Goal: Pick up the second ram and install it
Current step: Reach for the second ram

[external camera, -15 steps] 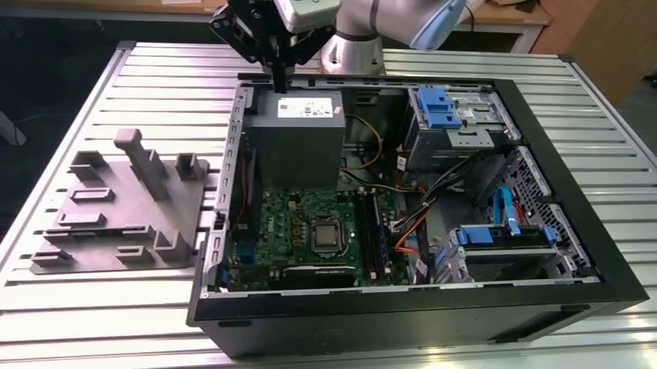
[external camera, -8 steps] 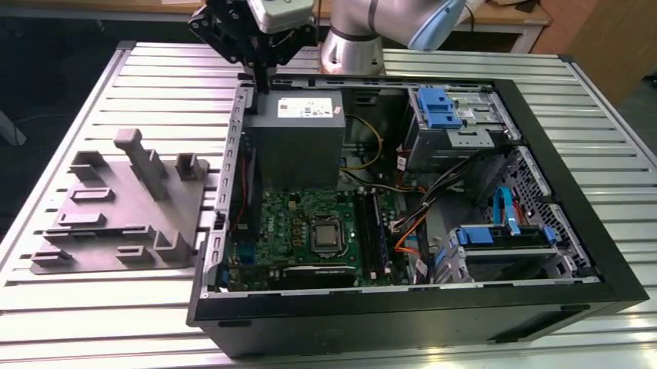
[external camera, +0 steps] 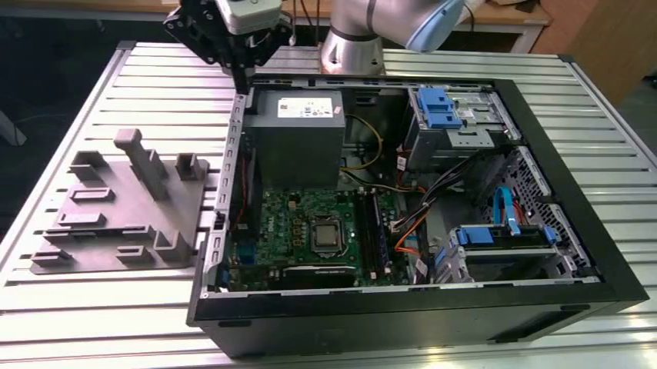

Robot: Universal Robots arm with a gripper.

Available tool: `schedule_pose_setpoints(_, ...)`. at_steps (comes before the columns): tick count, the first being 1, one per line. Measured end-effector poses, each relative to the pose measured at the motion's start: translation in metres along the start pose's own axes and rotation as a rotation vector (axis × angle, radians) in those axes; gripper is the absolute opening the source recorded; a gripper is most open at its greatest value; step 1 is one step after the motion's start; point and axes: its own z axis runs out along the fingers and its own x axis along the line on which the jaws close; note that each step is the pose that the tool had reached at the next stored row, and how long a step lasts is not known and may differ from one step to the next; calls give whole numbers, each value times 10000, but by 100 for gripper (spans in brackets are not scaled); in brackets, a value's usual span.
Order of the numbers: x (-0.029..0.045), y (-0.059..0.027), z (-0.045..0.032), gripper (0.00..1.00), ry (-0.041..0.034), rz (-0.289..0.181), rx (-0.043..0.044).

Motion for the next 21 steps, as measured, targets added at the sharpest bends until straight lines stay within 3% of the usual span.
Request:
schedule_pose_setpoints(13,356,-27,8,10,1,1,1)
schedule_pose_setpoints(21,522,-41,16,10,1,1,0)
